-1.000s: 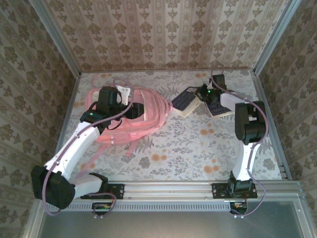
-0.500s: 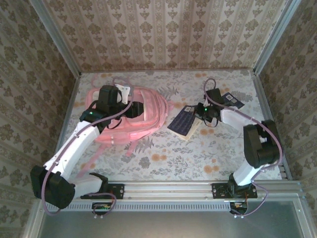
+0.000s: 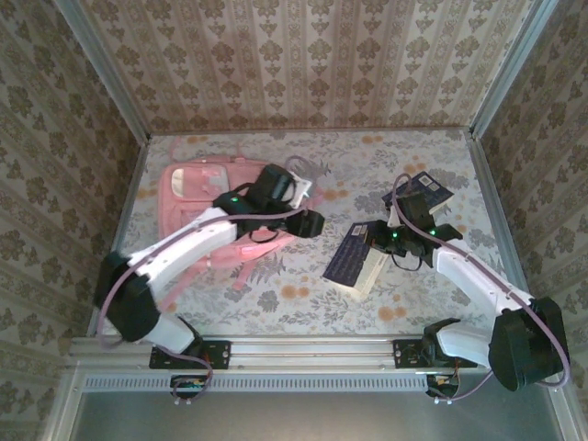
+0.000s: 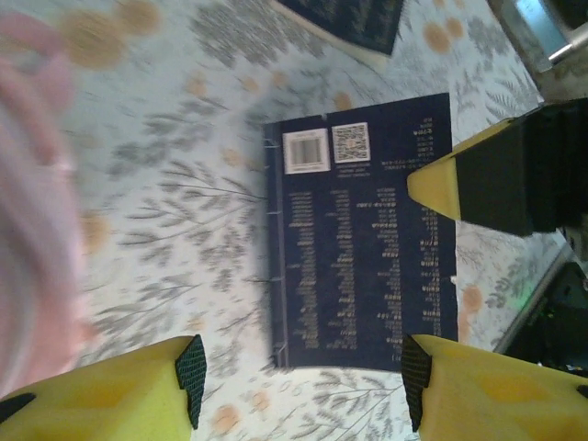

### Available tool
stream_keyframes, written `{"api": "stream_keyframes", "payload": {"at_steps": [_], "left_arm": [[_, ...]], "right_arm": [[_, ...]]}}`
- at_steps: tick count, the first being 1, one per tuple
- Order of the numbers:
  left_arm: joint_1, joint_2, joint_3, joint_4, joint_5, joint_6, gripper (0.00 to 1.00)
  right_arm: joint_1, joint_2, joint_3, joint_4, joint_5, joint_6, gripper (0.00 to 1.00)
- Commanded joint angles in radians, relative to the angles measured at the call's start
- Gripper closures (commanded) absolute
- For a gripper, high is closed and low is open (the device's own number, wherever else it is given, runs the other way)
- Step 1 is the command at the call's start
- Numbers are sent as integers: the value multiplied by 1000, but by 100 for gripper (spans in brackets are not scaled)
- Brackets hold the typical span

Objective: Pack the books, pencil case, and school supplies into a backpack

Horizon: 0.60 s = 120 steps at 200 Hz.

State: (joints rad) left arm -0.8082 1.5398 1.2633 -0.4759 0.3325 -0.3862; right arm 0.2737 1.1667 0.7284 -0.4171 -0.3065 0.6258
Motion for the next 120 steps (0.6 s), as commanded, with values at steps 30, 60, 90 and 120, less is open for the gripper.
{"api": "stream_keyframes", "payload": {"at_steps": [30,60,90,120], "left_arm": [[-26,270,66,91,145,-84,40],[0,385,64,162,241,-125,41],[12,472,62,234,368,-182,43],[7,541,69,284,452,-213,43]], "right_arm": [[-19,-121,-152,19,-18,35,85],[-64,-116,-242,156,-94,110,79],[-91,-92,-309,306,-180,182,63],[-96,-46,-356,445,-249,232,55]]}}
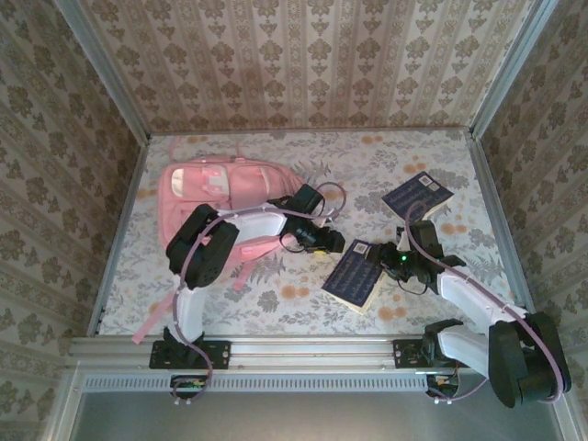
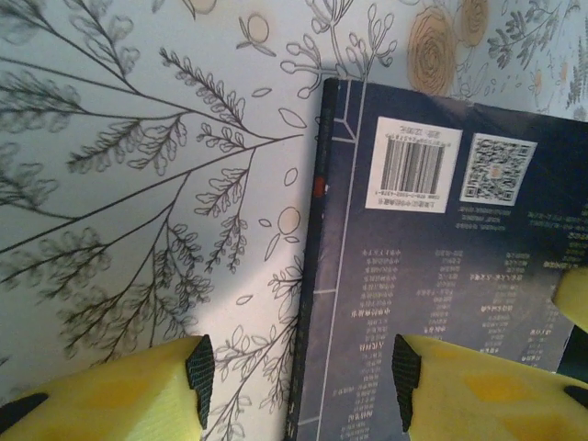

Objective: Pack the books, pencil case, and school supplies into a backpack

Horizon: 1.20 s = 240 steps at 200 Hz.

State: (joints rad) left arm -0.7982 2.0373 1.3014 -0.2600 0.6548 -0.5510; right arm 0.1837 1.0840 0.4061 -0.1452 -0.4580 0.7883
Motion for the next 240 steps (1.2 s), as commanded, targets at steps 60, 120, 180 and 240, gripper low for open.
{"api": "stream_keyframes", "payload": {"at_steps": [60,120,180,240], "left_arm": [[6,102,1,221,237,-153,49],[79,-50,-56,83,73,-109,41],[81,29,-55,185,198,-207,36],[86,64,-99,495,324,-434,35]], "right_arm": [[-17,202,-97,435,-128,178,79],[-74,76,-89,416,-200,195,100],[-109,26,-102,554,-311,282,100],[-110,65,-119,629,-289,328,100]]}}
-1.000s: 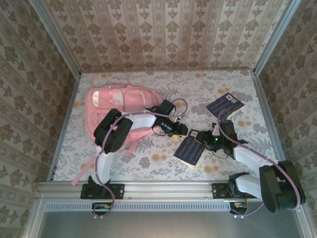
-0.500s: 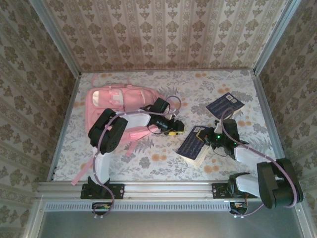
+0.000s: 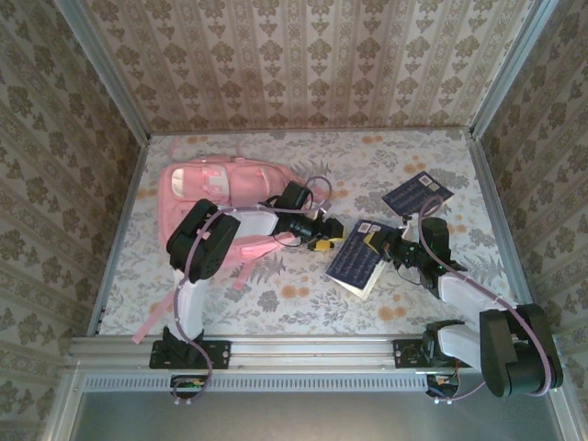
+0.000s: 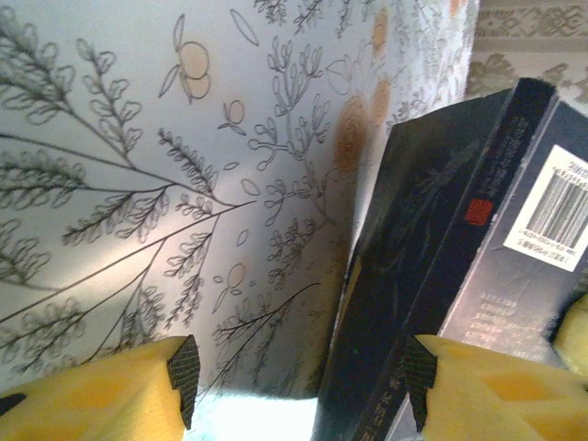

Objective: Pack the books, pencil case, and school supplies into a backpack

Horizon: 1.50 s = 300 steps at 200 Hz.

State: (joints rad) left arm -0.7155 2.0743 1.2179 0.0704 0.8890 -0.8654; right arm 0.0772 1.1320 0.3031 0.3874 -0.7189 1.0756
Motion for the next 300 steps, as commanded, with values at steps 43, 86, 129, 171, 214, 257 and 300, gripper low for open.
{"api": "stream_keyframes", "payload": {"at_steps": [43,86,129,171,214,257,300], "left_arm": [[8,39,-41,307,117,-225,35],[1,84,-60,554,161,-407,37],[-6,104,-75,740,181,-535,40],[0,125,-92,935,176,-663,63],[7,110,-108,901,162,-630,91],[45,-95,-119,448,95,-266,100],[9,-343,106,-350,-128,328,100]], "right_arm": [[-2,50,-22,159,-13,70,100],[-2,104,-8,222,-6,104,100],[-2,195,-6,324,-2,135,100],[-2,252,-12,346,10,114,100],[-1,238,-9,285,20,73,100],[4,17,42,-126,159,-109,48],[44,-284,120,-408,288,-284,23]]}}
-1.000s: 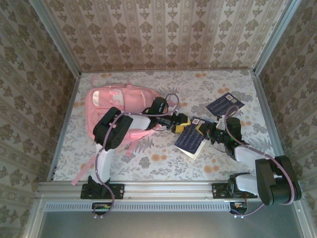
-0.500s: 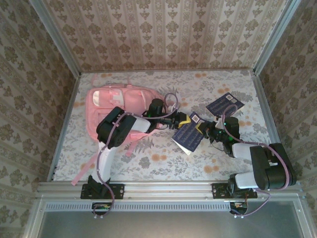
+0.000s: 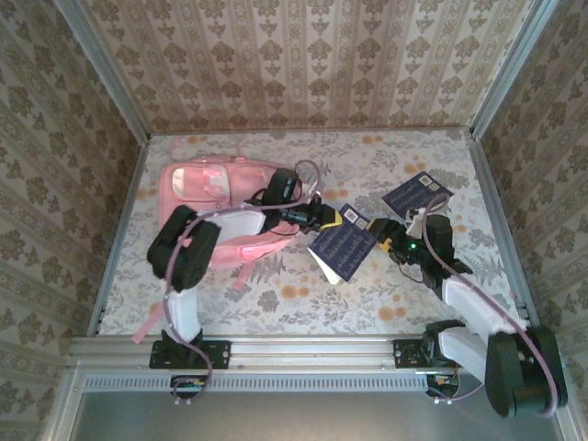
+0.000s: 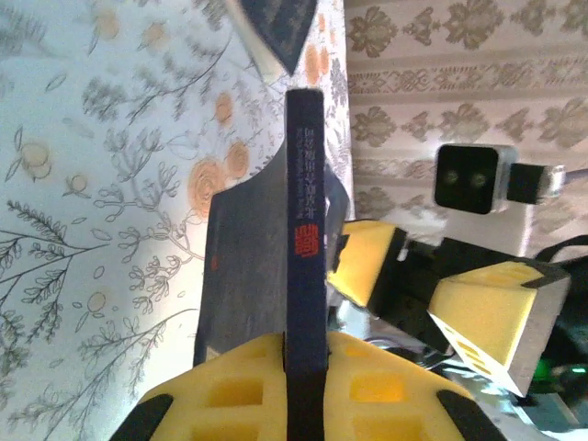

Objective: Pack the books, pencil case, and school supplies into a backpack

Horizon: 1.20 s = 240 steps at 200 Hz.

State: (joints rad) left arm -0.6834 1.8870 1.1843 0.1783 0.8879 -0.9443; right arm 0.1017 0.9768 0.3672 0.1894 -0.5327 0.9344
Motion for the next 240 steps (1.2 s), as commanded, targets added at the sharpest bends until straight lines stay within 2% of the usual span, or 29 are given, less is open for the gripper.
{"api": "stream_keyframes", "payload": {"at_steps": [1,24,50,84,99,111,120,134,154,175,202,219,240], "left_arm": [[-23,-160,143,-466,-130,414,100],[-4,-231,195,-593,-189,515,100],[34,-294,220,-650,-215,565,100],[92,-366,141,-434,-76,409,100],[96,-384,124,-362,-29,346,100],[92,-388,128,-344,12,331,100],[88,-393,144,-395,18,374,100],[83,-416,183,-537,-27,511,100],[75,-477,164,-613,-72,659,100],[49,-601,70,-609,-230,815,100],[-49,-737,-44,-597,-622,1071,100],[-94,-758,-64,-593,-793,1138,100],[-185,-798,-111,-528,-962,1222,100]], "right_arm": [[19,-133,57,-212,104,-145,22],[24,-226,93,-269,130,-172,20],[29,-246,112,-188,52,-151,17],[66,-134,123,-17,-73,-65,5],[94,-85,127,100,-143,-20,3],[125,-55,164,93,-166,-40,1],[142,-52,213,-3,-137,-113,1],[160,-70,279,-178,-23,-245,1],[161,-101,304,-231,61,-334,5],[182,-117,317,-243,174,-373,8],[184,-74,431,-367,190,-289,13],[184,-3,509,-431,97,-193,17],[185,69,512,-320,-112,40,14]]}}
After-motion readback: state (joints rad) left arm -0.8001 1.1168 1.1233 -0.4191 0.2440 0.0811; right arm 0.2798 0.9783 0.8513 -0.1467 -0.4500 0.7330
